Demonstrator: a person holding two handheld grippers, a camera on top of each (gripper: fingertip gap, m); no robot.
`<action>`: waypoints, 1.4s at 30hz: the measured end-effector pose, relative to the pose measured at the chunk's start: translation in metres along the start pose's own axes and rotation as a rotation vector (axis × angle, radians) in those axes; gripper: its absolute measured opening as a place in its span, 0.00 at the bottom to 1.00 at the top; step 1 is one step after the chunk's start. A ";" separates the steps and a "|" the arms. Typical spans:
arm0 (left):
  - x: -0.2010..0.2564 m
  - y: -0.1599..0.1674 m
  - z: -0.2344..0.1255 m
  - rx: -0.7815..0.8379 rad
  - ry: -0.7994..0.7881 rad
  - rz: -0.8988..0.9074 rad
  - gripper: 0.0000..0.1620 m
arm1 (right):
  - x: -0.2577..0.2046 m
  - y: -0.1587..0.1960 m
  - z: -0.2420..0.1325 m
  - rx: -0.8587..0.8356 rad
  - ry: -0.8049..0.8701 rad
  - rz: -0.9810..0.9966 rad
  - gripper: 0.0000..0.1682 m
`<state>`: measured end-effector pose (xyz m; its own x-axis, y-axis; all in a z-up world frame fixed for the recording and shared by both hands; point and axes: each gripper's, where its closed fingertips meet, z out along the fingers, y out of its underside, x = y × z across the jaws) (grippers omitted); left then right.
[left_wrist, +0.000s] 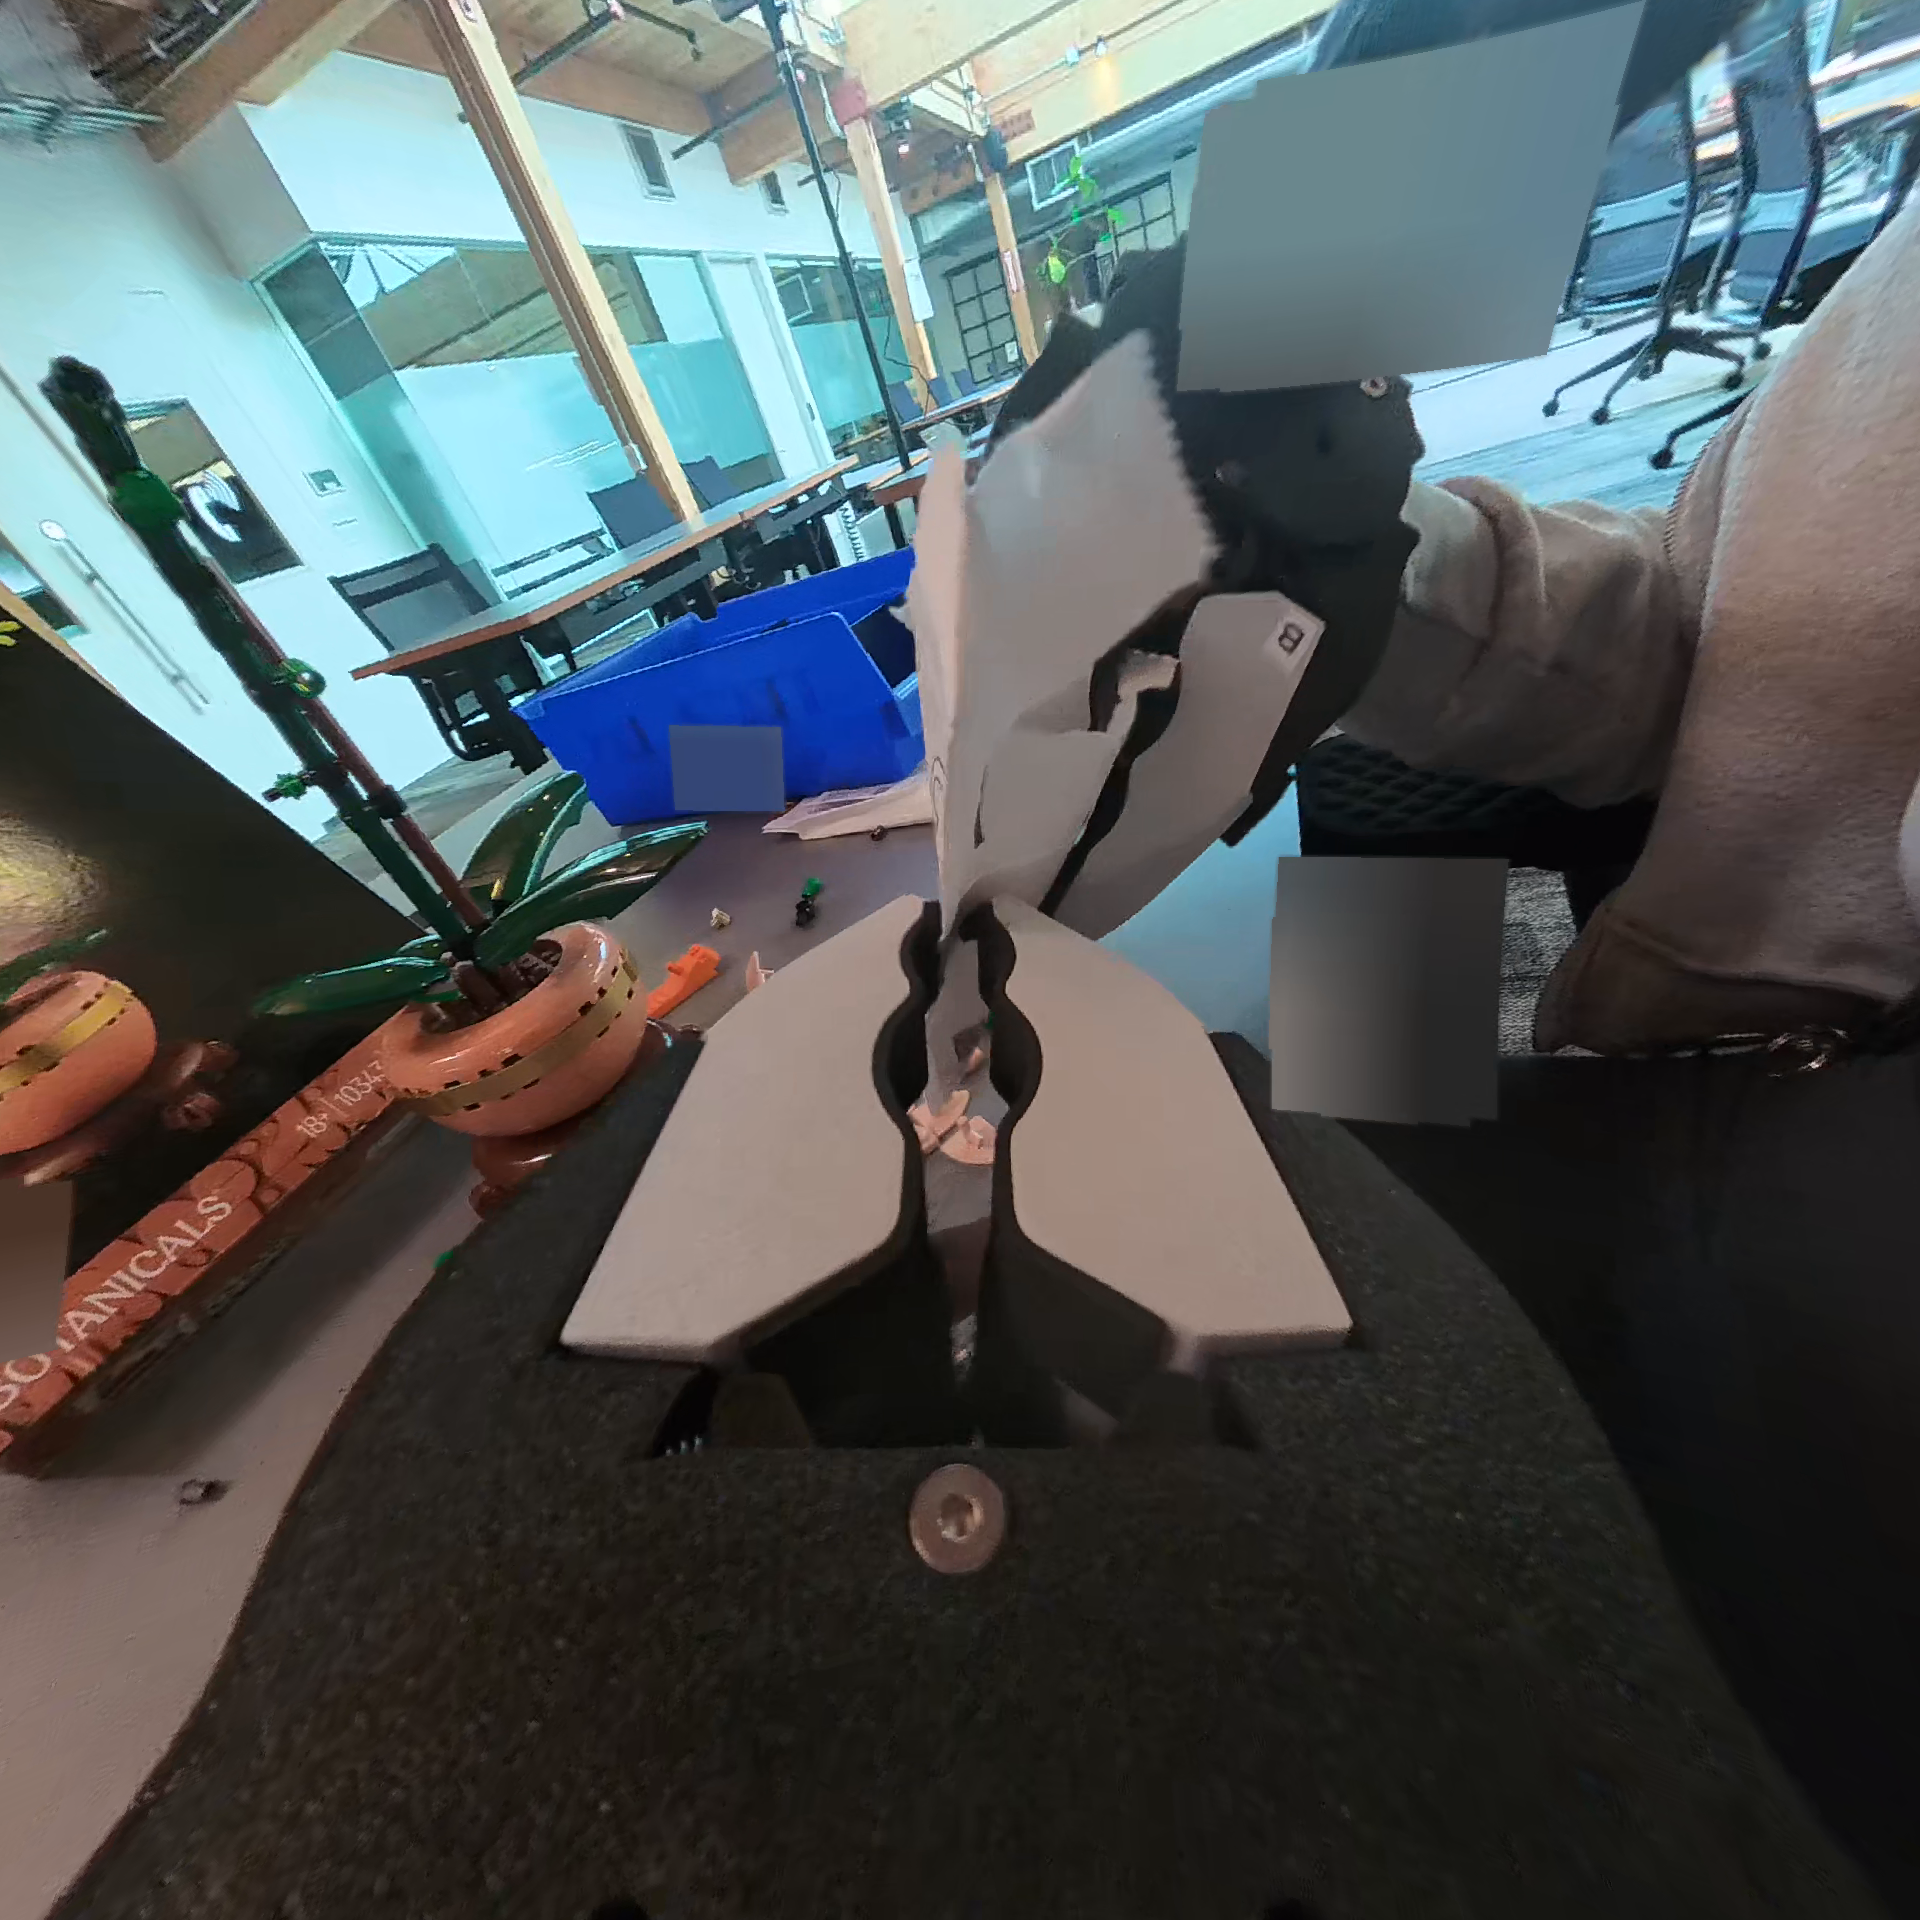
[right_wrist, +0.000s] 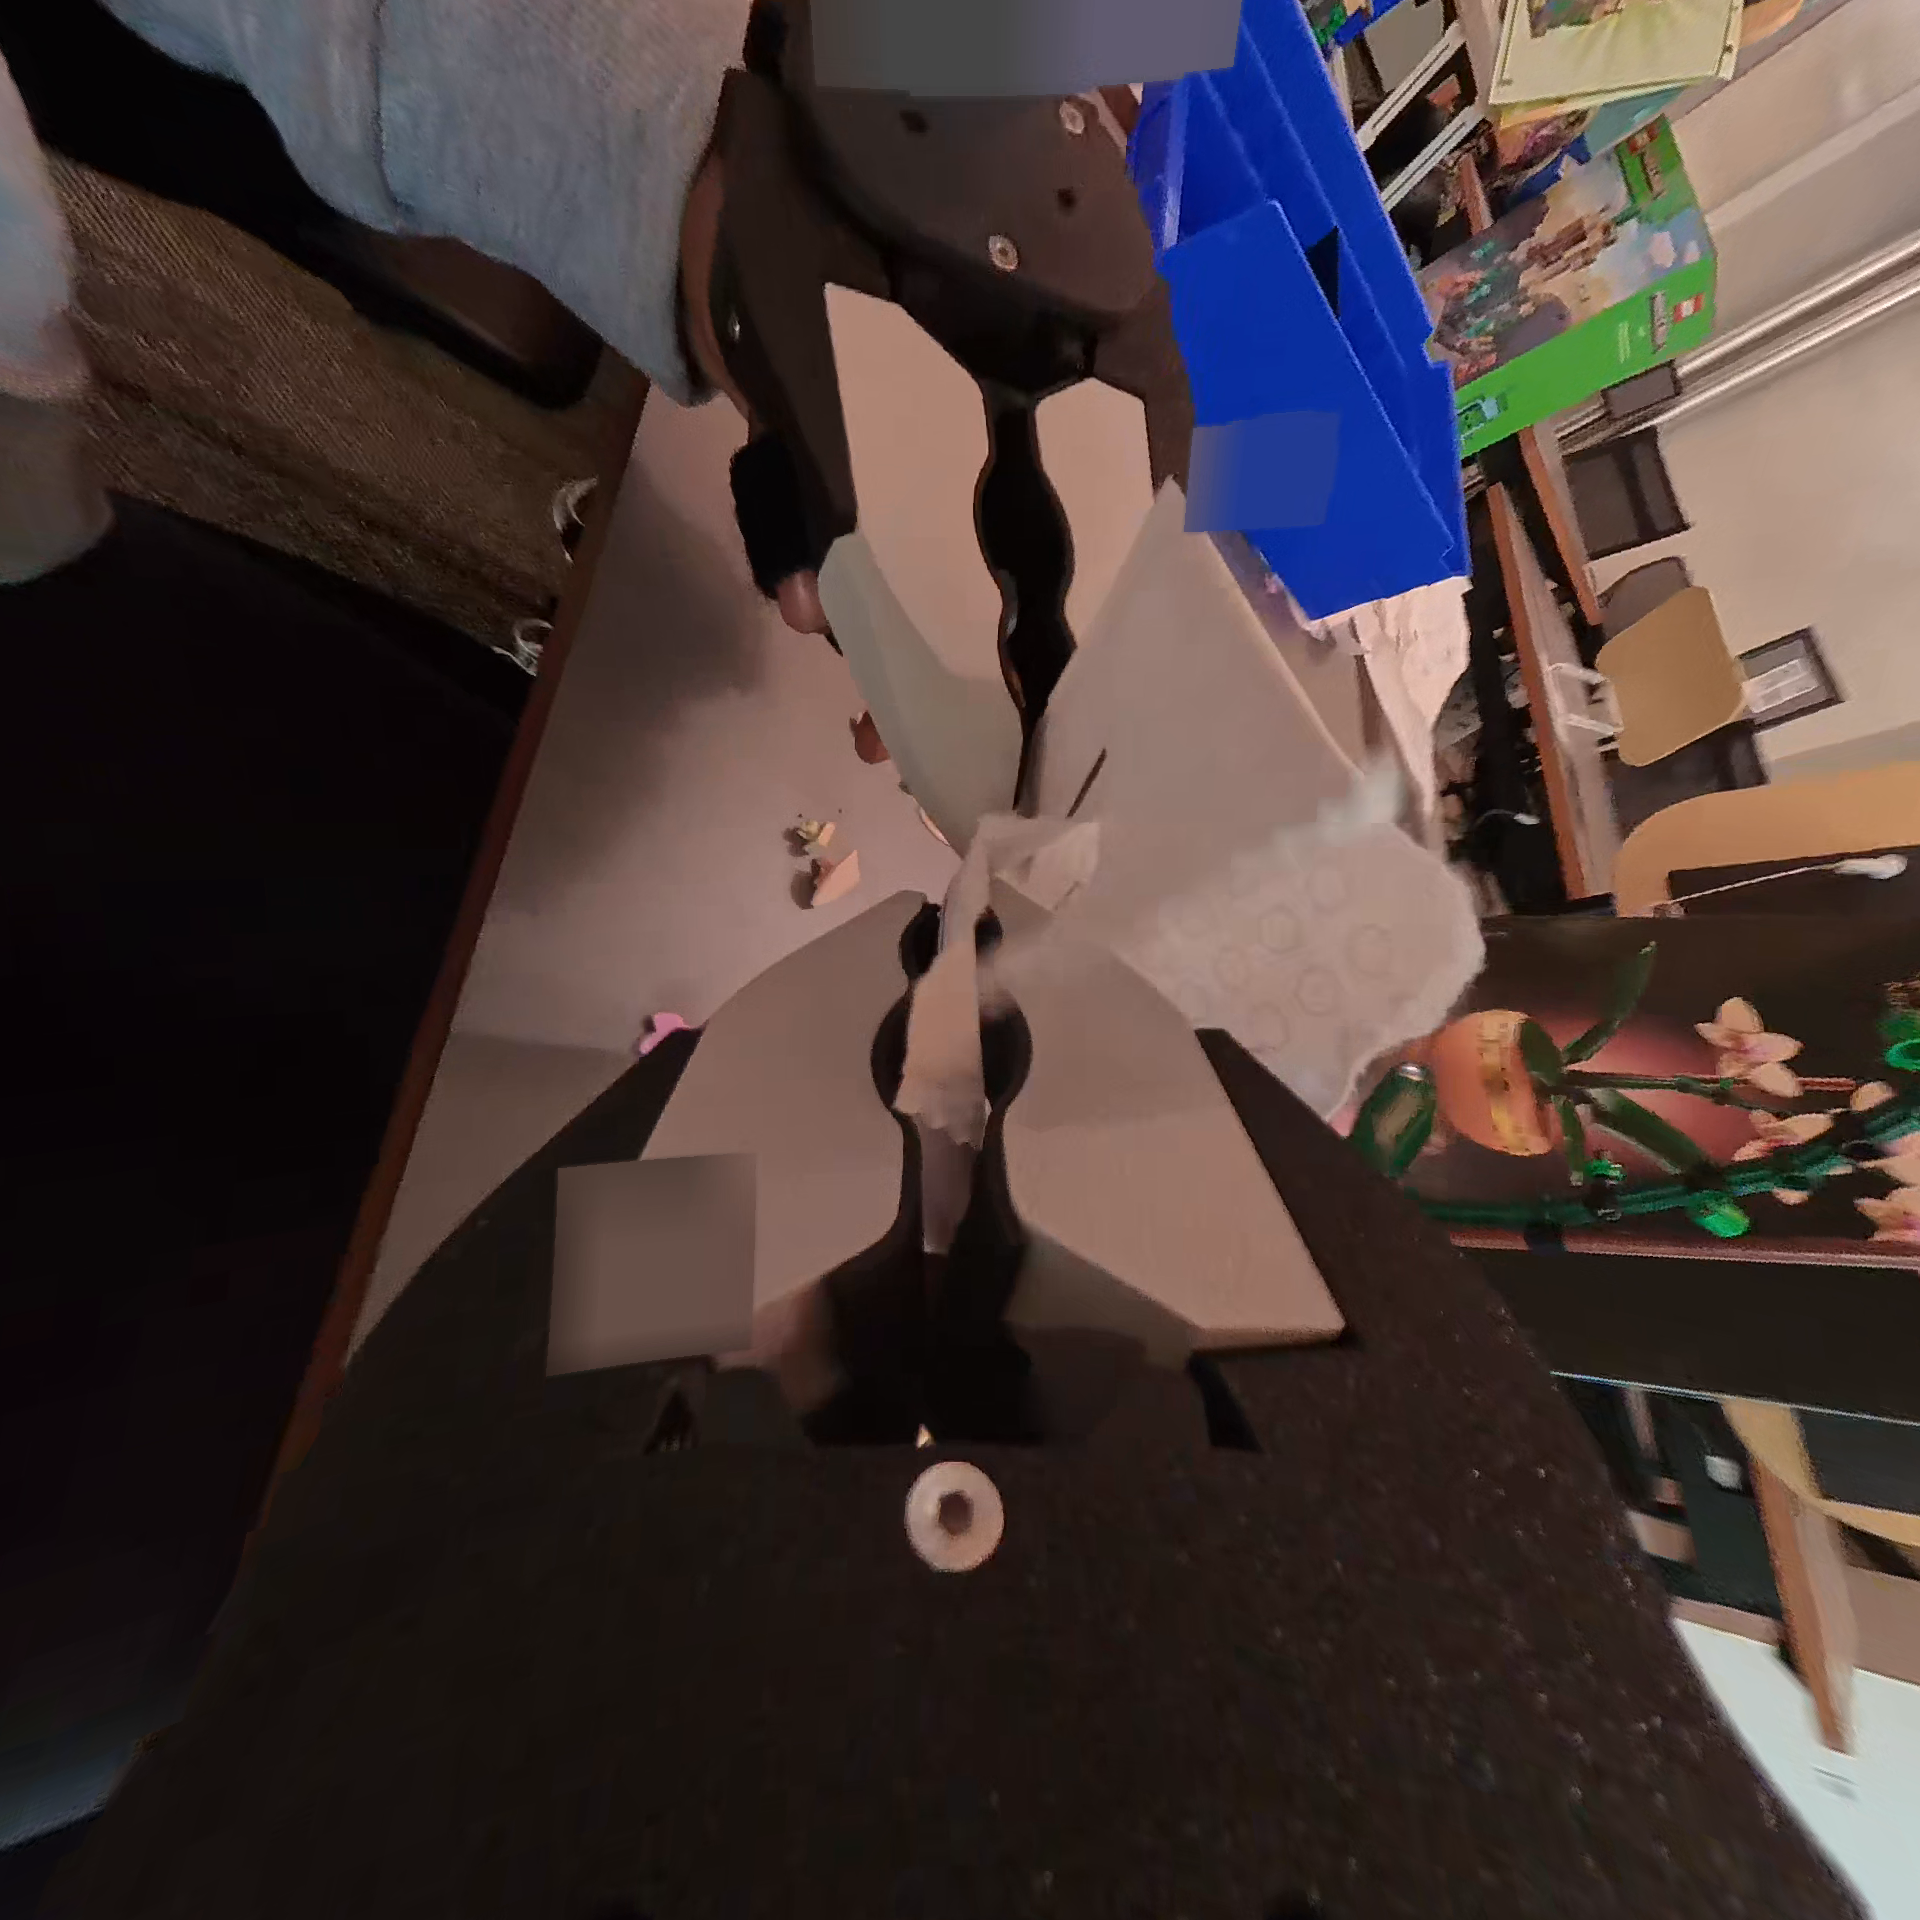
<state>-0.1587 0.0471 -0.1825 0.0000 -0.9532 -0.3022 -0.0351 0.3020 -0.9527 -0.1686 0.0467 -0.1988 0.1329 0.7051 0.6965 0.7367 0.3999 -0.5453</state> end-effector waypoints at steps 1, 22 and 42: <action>0.000 0.000 -0.001 0.006 0.009 -0.012 0.03 | -0.001 -0.001 0.000 0.007 -0.017 0.036 0.02; -0.003 -0.011 -0.019 0.184 0.153 -0.266 0.00 | -0.003 -0.030 -0.006 0.263 -0.208 0.429 0.19; 0.008 -0.056 -0.078 0.550 0.376 -0.202 0.00 | 0.013 -0.071 -0.063 0.390 -0.058 0.265 0.10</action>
<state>-0.2342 0.0220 -0.1291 -0.3968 -0.9002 -0.1793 0.4400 -0.0151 -0.8979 -0.1781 -0.0092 -0.1214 0.2371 0.8399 0.4882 0.3768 0.3837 -0.8431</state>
